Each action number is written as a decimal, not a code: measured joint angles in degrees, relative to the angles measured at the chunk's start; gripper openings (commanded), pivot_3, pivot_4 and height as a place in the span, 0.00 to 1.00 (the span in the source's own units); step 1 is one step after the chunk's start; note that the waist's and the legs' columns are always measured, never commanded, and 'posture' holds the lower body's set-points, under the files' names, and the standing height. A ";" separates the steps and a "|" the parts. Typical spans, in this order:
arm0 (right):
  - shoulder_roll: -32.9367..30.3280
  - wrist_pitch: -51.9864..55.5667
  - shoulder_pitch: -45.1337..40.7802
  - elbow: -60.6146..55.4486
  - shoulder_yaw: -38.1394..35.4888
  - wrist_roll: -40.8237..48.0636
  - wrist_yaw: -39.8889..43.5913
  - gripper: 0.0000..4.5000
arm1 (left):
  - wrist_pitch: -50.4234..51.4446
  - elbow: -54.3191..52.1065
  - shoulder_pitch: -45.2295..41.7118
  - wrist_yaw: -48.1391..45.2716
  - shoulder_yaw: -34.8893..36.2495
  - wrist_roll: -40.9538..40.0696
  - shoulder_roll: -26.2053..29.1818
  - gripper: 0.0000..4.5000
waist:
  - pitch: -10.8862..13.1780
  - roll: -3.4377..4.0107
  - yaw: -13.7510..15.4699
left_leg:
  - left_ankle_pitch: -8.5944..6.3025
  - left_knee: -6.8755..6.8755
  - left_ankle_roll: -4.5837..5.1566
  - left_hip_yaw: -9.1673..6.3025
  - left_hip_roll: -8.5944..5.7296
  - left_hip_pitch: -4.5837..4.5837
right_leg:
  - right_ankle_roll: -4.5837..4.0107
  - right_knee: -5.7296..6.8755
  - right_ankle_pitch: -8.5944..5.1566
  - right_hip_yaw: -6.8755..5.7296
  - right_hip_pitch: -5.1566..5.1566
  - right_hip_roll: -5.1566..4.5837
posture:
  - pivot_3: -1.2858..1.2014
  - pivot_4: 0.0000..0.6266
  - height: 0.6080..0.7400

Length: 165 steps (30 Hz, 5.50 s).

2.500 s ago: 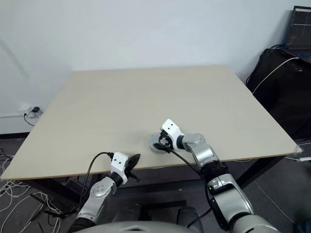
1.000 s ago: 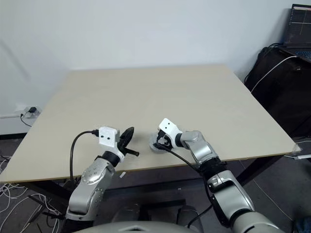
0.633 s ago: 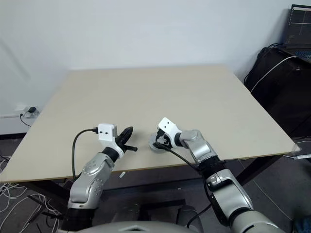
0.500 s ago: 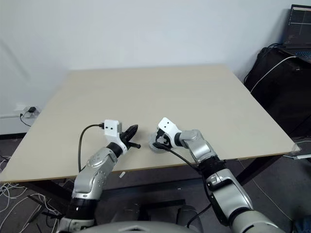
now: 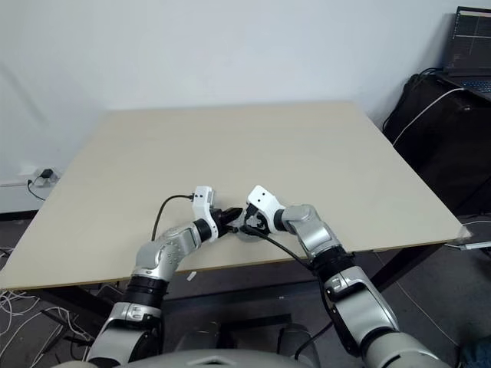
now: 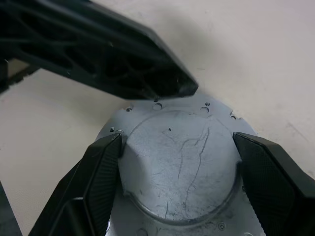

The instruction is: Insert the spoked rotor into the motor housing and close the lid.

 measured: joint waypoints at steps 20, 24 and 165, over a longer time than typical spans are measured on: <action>0.00 -0.01 0.02 -0.08 0.41 -0.03 -0.39 0.73 | 7.39 -0.07 -1.13 5.80 0.26 2.11 -0.65 0.00 | 0.00 -0.05 -0.10 | 0.00 -0.06 -0.01 -0.05 0.03 0.09 | 0.00 0.00 0.00 0.00 0.06 -0.07 | 0.52 0.00 1.00; -0.13 0.67 0.08 -0.46 0.50 -0.04 -0.47 0.73 | 8.02 -0.15 -1.12 4.83 0.30 1.77 -0.70 0.00 | 0.01 -0.05 -0.06 | -0.01 -0.06 -0.01 -0.05 0.02 0.09 | 0.00 -0.01 0.00 0.00 0.07 -0.09 | 0.52 0.00 1.00; 22.15 50.73 13.38 -17.73 -49.09 64.45 -34.01 0.46 | -1.48 -32.53 39.08 14.22 7.37 -54.97 -6.57 0.42 | 0.66 0.08 -0.88 | -0.12 -0.34 0.13 -0.54 -0.06 -0.80 | 0.15 -0.99 0.09 -0.59 -0.21 -0.14 | 0.52 0.00 1.00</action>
